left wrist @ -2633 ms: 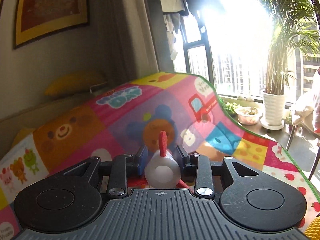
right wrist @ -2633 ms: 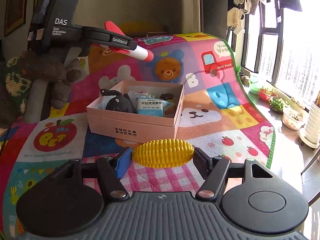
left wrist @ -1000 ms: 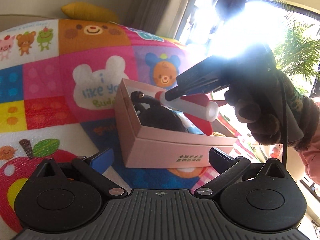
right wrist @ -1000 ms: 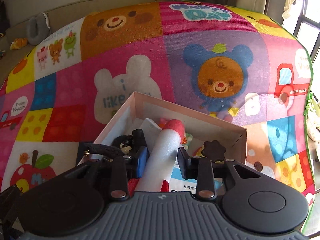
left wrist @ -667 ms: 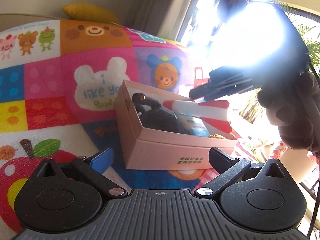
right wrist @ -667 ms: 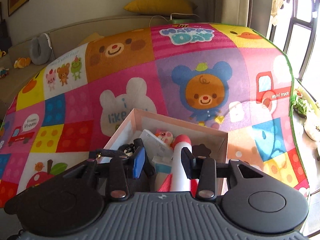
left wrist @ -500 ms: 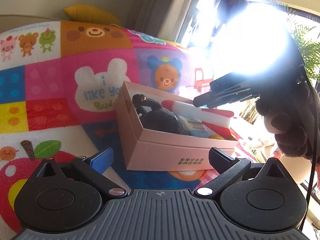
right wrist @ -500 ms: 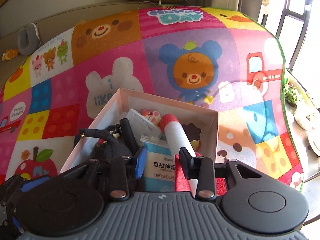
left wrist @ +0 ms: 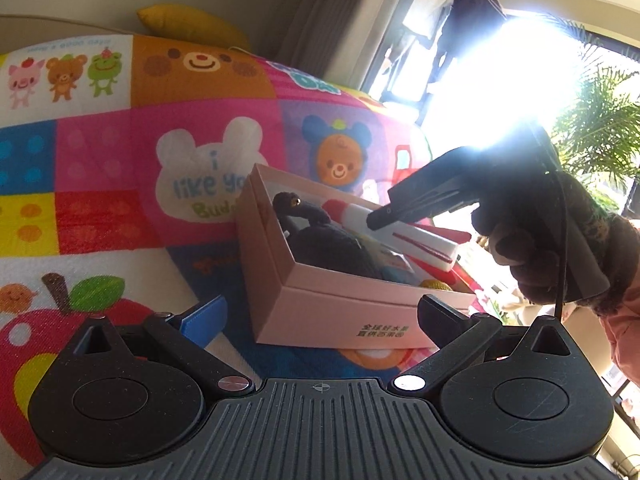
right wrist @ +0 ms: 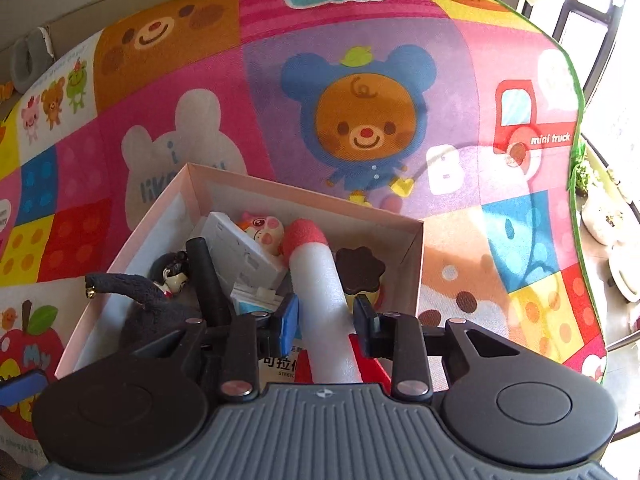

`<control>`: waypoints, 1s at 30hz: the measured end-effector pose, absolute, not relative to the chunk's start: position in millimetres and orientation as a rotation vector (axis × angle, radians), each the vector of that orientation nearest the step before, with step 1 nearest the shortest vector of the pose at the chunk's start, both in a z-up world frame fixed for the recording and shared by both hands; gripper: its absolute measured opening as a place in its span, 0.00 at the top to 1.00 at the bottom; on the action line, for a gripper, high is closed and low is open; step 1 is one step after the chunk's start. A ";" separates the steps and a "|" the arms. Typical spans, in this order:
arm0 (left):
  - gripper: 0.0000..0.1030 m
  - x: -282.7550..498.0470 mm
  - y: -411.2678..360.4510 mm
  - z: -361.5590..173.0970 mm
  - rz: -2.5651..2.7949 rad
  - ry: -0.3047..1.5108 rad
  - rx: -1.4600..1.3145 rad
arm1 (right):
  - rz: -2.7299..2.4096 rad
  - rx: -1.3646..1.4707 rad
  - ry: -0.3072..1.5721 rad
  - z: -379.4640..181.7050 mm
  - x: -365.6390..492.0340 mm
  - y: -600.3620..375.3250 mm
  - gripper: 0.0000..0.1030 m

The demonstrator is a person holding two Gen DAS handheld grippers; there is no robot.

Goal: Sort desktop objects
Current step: 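Open the left gripper to release the rocket toy into the pink box, then lower the yellow corn toy into the box and open the right gripper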

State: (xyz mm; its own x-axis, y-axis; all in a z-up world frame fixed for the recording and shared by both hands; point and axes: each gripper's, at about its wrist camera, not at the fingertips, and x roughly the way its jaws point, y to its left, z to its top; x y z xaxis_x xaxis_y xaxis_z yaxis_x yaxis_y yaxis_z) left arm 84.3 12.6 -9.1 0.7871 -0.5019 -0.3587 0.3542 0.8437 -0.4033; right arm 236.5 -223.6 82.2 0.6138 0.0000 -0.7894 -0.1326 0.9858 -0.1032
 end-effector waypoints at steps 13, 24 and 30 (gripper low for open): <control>0.00 86.0 13.5 -11.5 -0.481 0.490 -0.333 | 0.169 -0.004 0.877 93.8 250.2 -194.1 0.65; 0.00 86.7 12.4 -12.0 -0.462 0.486 -0.321 | 0.175 -0.047 0.854 79.6 191.1 -215.6 0.67; 0.00 93.4 2.2 -4.7 -0.464 0.531 -0.244 | 0.111 0.042 0.673 103.6 161.3 -250.1 0.15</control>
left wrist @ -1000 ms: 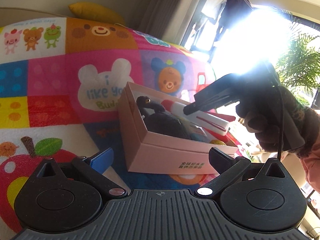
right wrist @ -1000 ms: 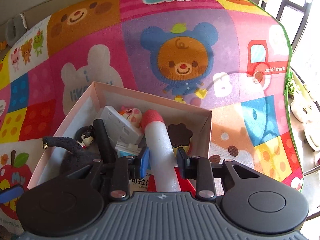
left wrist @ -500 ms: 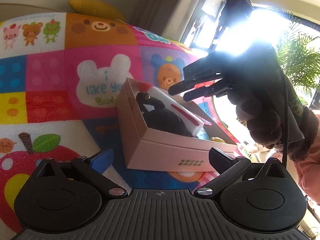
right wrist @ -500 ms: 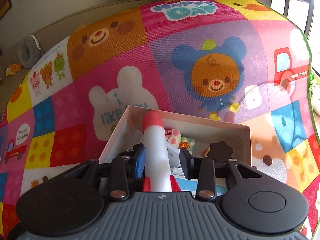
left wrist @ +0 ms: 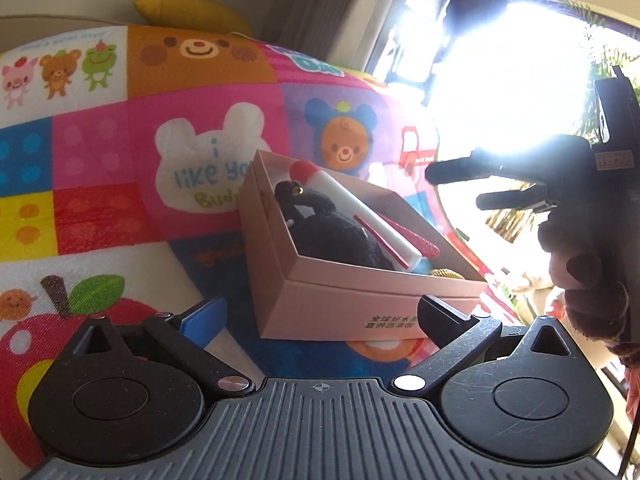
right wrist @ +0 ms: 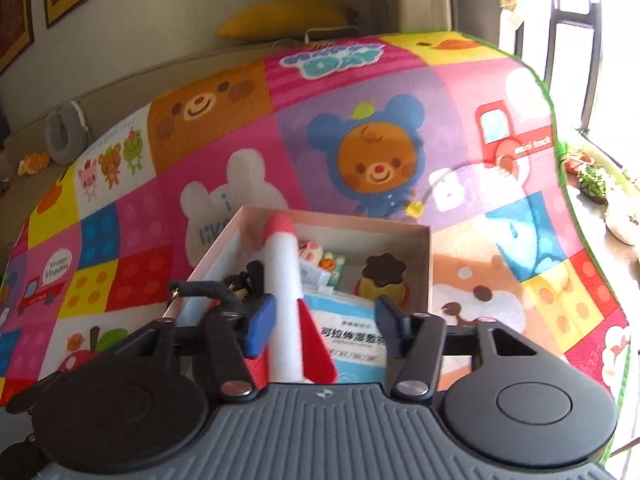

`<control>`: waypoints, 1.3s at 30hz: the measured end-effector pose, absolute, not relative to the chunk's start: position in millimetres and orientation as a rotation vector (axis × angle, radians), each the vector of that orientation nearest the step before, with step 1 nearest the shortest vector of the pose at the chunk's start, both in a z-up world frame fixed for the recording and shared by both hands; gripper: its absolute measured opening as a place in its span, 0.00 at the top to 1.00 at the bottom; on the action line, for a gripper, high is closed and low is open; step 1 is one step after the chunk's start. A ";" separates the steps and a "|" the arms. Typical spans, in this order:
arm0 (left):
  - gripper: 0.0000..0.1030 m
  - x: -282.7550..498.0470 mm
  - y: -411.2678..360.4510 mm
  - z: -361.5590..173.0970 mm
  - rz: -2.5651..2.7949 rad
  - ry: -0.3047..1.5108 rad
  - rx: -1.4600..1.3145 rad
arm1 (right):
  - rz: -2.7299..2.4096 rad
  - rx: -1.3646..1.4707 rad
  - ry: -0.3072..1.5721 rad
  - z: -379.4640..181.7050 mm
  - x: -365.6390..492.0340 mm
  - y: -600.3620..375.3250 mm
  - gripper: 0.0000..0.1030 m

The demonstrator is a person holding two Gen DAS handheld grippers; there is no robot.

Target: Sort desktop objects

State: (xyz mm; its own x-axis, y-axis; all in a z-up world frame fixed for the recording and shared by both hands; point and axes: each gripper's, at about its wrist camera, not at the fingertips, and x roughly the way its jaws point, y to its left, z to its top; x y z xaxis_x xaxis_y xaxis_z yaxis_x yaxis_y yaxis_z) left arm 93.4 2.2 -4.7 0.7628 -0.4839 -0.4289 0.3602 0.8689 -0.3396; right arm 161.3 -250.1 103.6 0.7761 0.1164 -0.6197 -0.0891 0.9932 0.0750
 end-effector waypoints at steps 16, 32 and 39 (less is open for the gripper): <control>0.00 121.5 -27.1 -4.6 -0.533 0.611 -0.116 | 0.230 0.715 0.887 27.5 239.9 -343.7 0.00; 0.00 77.2 25.6 1.3 -0.192 0.665 -0.069 | 0.198 0.390 0.724 60.3 183.9 -247.8 0.00; 0.00 51.3 14.7 -8.4 -0.112 0.654 -0.102 | 0.078 0.150 0.651 46.3 70.7 -236.4 0.00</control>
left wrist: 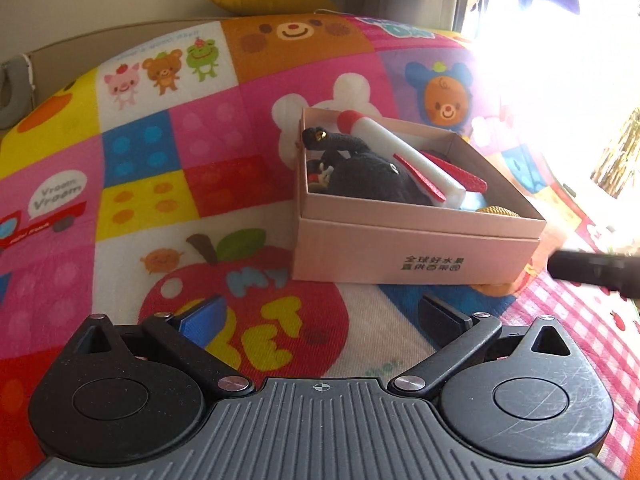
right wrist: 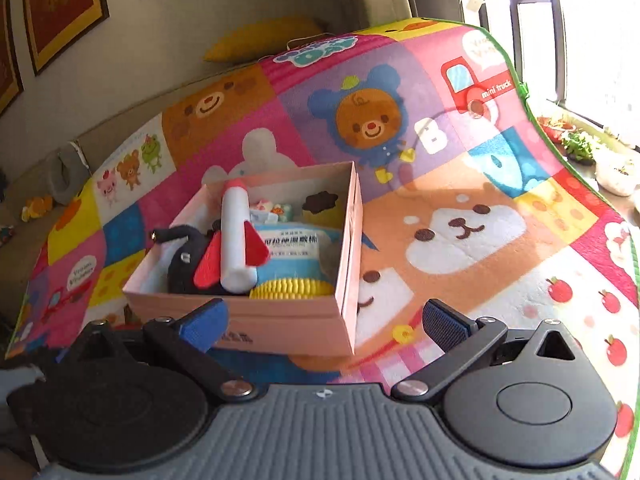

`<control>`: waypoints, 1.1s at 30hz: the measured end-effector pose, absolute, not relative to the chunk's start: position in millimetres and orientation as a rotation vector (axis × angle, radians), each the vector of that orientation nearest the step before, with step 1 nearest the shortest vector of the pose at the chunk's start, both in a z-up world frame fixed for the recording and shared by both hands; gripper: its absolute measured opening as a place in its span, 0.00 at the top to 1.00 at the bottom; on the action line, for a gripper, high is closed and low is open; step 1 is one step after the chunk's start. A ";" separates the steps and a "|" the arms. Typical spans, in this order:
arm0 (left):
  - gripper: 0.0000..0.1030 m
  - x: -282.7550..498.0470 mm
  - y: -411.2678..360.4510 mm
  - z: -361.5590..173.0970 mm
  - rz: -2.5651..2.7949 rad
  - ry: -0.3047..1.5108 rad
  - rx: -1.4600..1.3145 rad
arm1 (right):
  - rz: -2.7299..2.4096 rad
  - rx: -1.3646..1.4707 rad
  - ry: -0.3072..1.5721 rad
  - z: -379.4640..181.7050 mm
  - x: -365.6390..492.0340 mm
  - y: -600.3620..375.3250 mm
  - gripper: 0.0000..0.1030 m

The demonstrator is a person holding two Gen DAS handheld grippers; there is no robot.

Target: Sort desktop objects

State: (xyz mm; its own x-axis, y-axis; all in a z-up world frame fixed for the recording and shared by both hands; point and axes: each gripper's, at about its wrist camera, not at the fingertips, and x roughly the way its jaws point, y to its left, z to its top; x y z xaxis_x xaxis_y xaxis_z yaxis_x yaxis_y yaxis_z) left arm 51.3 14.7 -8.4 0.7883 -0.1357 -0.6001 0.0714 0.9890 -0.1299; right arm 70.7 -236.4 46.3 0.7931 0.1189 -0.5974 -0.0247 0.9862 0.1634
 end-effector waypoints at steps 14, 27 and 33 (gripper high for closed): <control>0.00 52.4 -8.5 -28.2 0.014 0.693 0.011 | -0.020 -0.008 0.749 -6.8 48.4 -219.7 0.00; 0.00 52.8 -7.6 -28.6 0.016 0.691 0.006 | -0.047 0.022 0.690 -11.3 69.2 -219.5 0.00; 0.00 52.4 -8.0 -28.3 0.016 0.692 0.007 | -0.049 0.021 0.689 -11.3 69.3 -219.0 0.00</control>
